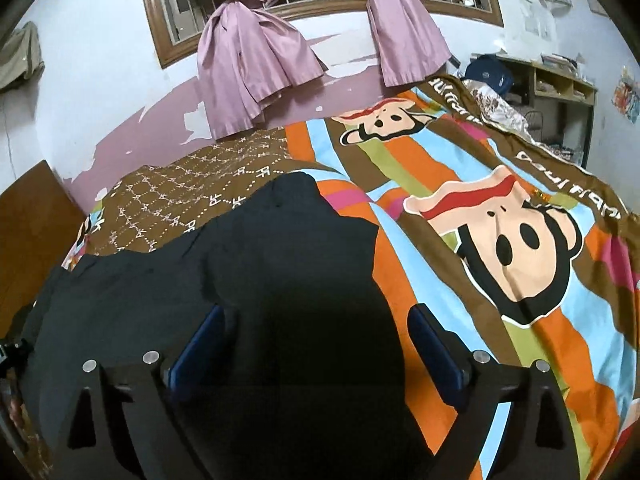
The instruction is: Fold large clothes
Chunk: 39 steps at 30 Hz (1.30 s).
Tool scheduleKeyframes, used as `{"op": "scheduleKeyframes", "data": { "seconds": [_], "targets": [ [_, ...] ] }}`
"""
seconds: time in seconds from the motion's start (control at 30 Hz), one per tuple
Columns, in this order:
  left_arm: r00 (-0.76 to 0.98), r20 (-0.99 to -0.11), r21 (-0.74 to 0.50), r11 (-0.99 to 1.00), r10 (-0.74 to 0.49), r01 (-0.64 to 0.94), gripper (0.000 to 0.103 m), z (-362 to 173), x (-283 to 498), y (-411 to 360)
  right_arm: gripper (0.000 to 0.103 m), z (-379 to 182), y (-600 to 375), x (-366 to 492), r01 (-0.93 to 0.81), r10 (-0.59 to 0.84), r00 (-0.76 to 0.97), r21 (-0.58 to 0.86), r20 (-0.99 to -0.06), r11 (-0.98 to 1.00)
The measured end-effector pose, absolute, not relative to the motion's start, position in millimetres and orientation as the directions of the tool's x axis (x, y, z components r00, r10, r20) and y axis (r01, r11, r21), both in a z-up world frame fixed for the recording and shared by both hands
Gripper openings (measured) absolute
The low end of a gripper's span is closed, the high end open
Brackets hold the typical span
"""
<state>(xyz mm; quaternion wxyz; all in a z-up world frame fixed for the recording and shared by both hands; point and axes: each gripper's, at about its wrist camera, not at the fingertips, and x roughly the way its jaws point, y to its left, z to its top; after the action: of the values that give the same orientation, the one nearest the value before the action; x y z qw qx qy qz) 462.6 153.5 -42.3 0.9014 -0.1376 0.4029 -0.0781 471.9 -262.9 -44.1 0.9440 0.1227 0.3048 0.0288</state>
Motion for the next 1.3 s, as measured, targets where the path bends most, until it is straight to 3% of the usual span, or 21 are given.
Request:
{"op": "scheduleKeyframes", "data": {
  "seconds": [0.33,0.73,1.3],
  "targets": [
    [0.774,-0.608,-0.201,0.977,-0.179,0.068,0.100,-8,432,124,0.099,-11,-249,433,-0.018,0.112,0.884,0.207,-0.454,0.978],
    [0.818,-0.540,-0.165,0.978,-0.198,0.129,0.101,30,387,92,0.102,20,-220,375,-0.130,0.178,0.927,0.164,-0.331,0.978],
    [0.867,-0.443,-0.105,0.974,-0.226,0.200,0.101,64,304,72,0.103,32,-191,281,-0.228,0.275,0.932,0.206,-0.236,0.951]
  ]
}}
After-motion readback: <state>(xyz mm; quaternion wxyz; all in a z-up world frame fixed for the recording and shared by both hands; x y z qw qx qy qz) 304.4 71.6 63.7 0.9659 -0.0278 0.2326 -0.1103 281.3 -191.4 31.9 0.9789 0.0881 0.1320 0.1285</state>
